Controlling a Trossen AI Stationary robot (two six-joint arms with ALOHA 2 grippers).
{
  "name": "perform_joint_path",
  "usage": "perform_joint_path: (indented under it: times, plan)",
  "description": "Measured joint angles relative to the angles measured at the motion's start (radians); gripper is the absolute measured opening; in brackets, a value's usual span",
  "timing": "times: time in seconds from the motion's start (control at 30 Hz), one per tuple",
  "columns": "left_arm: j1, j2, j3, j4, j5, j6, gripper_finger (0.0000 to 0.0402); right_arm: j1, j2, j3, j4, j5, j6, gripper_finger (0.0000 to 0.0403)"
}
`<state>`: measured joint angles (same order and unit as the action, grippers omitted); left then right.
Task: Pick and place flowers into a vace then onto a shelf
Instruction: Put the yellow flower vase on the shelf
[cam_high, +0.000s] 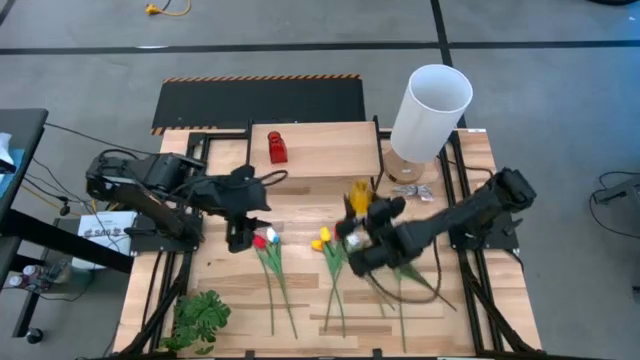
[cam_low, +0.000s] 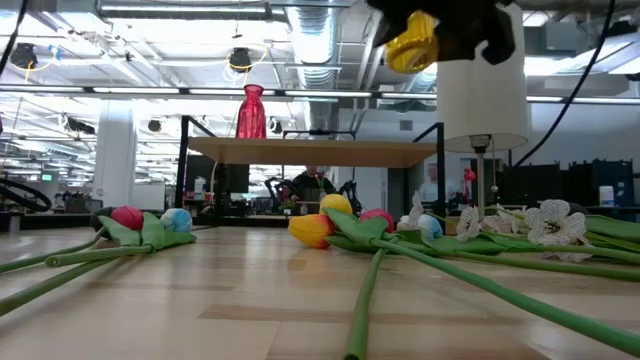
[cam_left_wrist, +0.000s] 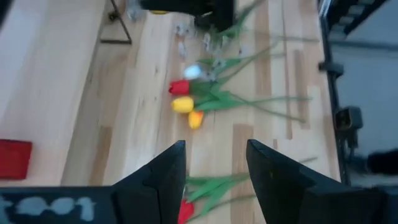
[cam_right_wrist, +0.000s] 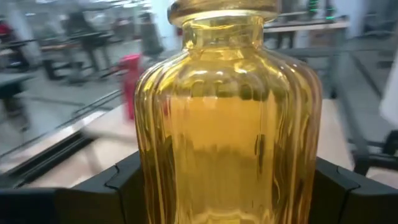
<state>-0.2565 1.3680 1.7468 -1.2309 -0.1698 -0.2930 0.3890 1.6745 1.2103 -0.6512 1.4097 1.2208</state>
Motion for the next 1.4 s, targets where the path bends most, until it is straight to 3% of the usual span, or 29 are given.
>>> perform_joint_path:
  times: [0.23,0.47,0.53,0.63,0.77,0.87,0.97,1.4]
  plan:
    - [0.000,-0.229,-0.292,0.275,0.002,-0.033,0.0157,-0.165,-0.037,-0.001,0.093,-0.028,-0.145,0.0276]
    - [0.001,-0.342,-0.458,0.324,-0.025,-0.052,0.0157,-0.289,-0.018,0.000,0.617,-0.216,-0.717,0.0276]
    - [0.001,-0.352,-0.472,0.322,-0.023,-0.052,0.0157,-0.327,-0.005,0.000,0.701,-0.266,-0.808,0.0276]
    - [0.000,-0.364,-0.476,0.313,-0.021,-0.045,0.0157,-0.388,0.003,-0.002,0.710,-0.340,-0.802,0.0276]
    - [0.000,-0.377,-0.477,0.310,-0.019,-0.021,0.0157,-0.452,0.039,-0.024,0.742,-0.364,-0.764,0.0276]
    - [0.000,-0.391,-0.476,0.298,-0.020,-0.012,0.0157,-0.483,0.061,-0.043,0.900,-0.423,-0.778,0.0276]
    - [0.000,-0.400,-0.476,0.299,-0.020,-0.004,0.0157,-0.499,0.071,-0.070,0.946,-0.441,-0.815,0.0276]
    - [0.001,-0.413,-0.476,0.302,-0.022,0.036,0.0157,-0.507,0.066,-0.070,0.944,-0.403,-0.864,0.0289]
